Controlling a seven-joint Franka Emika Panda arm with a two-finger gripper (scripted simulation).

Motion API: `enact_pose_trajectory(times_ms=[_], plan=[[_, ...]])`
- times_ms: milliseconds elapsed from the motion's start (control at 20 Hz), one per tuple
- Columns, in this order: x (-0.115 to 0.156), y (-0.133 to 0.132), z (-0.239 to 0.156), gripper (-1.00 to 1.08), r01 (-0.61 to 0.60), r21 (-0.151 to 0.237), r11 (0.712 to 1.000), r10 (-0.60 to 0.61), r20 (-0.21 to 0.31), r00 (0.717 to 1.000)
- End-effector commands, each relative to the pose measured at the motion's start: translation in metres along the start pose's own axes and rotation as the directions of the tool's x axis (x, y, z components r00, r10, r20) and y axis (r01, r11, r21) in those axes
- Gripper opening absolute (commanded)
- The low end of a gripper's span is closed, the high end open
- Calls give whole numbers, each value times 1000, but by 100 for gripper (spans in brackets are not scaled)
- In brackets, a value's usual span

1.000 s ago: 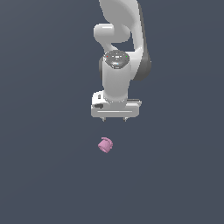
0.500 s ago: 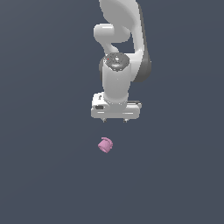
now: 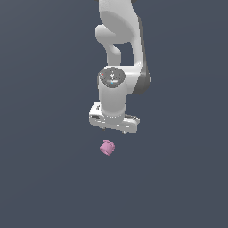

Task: Pick up the object and move it to a goal position.

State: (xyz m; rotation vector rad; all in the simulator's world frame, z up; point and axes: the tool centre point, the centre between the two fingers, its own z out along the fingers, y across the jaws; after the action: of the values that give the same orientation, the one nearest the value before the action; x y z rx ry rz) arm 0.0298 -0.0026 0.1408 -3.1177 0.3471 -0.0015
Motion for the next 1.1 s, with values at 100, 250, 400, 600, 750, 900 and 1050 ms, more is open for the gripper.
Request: enact_pose_trajectory(times_ms=[100,250,400,600,750,900,1050], plan=[[17,8,20,100,-129,0,992,129,1,992],[26,12,31,100,-197,-2,980,197,1,980],[32,16,39,100,-250,-3,968,250,0,968],[38,19,47,100,-296,-4,955,296,-1,955],[40,20,50,100,-313,-5,950,313,-1,950],[39,21,50,100,-311,-5,950,311,0,950],[39,21,54,100,-312,-5,950,312,0,950]])
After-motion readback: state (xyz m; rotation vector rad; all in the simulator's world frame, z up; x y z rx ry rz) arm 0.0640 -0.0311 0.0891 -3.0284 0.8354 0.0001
